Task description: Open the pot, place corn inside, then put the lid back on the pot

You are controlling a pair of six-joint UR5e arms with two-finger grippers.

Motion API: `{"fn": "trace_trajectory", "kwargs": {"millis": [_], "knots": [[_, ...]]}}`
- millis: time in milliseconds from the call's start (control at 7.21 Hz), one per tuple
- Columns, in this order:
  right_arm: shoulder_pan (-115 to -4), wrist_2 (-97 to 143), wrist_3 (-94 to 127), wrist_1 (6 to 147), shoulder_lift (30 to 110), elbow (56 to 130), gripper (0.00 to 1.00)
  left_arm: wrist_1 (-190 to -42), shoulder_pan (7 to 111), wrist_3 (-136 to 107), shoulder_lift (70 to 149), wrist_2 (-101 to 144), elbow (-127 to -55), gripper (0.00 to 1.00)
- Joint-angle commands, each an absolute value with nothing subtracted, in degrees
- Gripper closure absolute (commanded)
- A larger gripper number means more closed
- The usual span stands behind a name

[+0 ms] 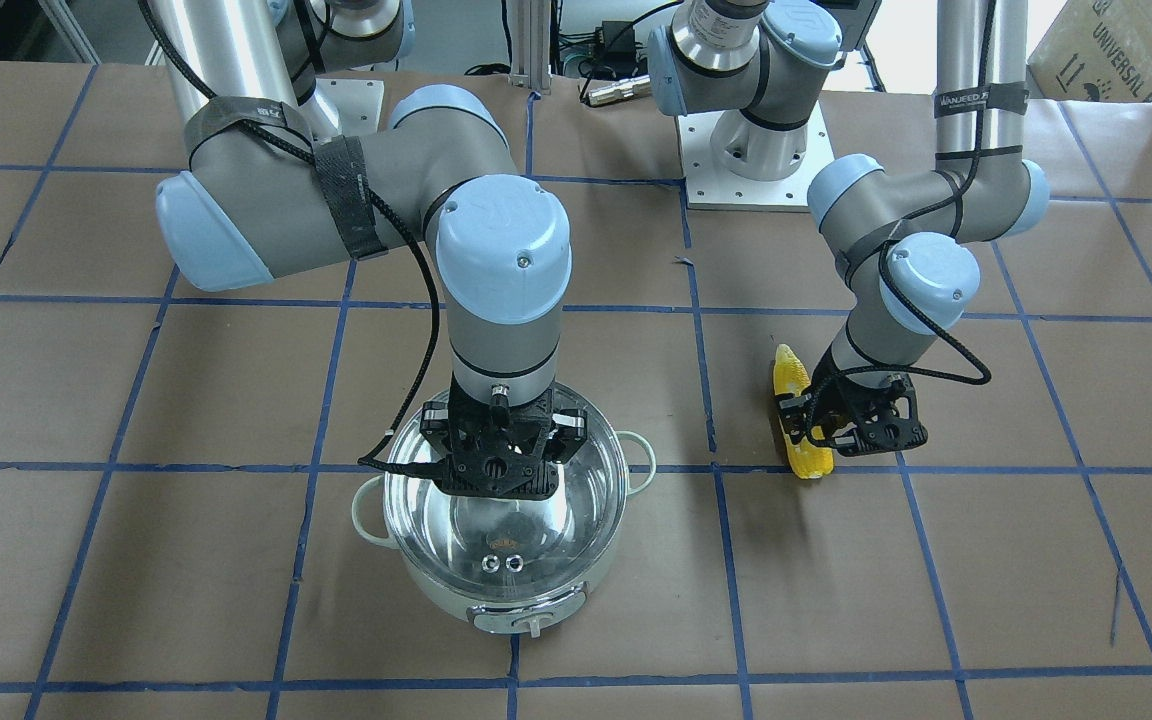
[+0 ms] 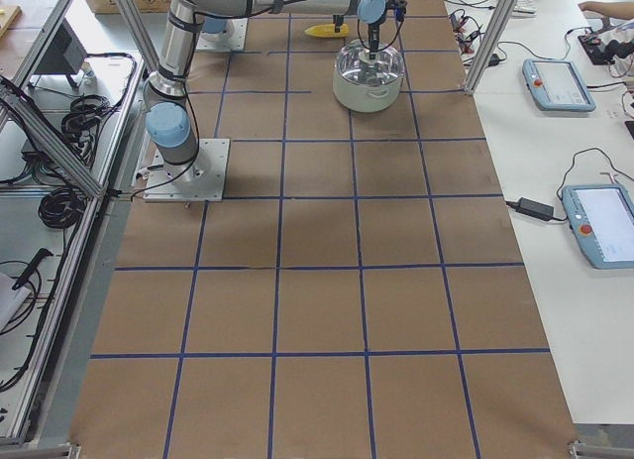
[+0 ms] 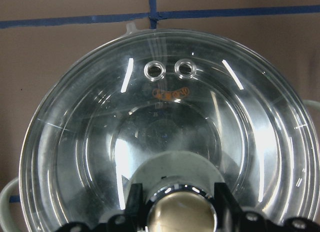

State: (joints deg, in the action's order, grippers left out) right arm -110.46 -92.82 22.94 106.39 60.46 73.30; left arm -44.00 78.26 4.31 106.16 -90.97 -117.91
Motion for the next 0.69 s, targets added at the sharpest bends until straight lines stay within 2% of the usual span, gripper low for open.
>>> {"fn": "trace_trajectory", "kwargs": {"millis": [0,277,554], "knots": [[-110.4,-92.7,22.9,104.0,61.3,71.4,0.78,-44.8,78.2,4.3,106.3,-95.1,-115.5,0.99],[-109.4,-93.3,18.9,97.6,62.8,66.9,0.86,-46.0,78.3,4.3,105.4,-95.4,-114.7,0.99],[-101.0,-93.2,7.4,94.4,62.8,67.1,0.88,-55.8,79.6,3.3,104.2,-96.4,-108.0,0.99]]}}
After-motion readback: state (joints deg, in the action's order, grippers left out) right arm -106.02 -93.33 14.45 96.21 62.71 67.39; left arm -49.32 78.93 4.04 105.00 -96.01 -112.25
